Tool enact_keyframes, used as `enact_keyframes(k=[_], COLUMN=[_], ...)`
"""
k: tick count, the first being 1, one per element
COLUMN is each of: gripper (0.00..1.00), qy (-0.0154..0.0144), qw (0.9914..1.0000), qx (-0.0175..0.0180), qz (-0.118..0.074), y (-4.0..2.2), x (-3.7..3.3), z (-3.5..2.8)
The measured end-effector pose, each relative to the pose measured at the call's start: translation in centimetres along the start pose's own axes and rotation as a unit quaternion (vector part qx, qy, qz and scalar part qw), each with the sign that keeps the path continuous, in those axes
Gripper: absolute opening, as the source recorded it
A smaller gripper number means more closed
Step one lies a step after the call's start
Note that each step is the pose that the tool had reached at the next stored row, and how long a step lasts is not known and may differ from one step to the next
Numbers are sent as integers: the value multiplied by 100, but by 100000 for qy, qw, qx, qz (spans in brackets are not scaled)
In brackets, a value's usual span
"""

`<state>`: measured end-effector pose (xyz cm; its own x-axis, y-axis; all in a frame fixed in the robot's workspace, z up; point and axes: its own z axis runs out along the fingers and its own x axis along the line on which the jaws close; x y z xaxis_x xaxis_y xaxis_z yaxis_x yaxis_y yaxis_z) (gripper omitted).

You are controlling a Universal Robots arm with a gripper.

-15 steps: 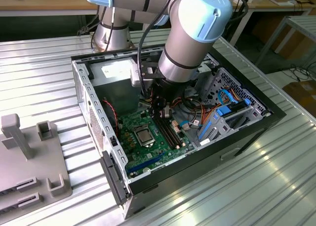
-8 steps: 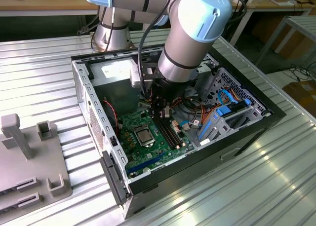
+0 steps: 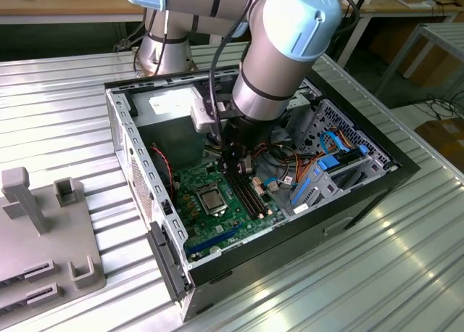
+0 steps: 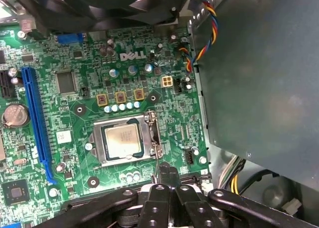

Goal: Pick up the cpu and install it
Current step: 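Install the first cpu locking lever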

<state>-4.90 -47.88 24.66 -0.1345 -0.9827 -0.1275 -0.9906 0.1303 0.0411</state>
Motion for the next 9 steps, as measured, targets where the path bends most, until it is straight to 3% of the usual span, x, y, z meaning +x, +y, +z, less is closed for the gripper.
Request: enact_keyframes(k=[2,5,9], gripper=[11,11,11], qy=[138,523,1017], qw=[99999,99953,99941], qx=[-36,-328,-318], qz=[-428,-3002,-3265], y=[-4,-6,-28], x=[0,-1,-4], z=[-3,-4,-7])
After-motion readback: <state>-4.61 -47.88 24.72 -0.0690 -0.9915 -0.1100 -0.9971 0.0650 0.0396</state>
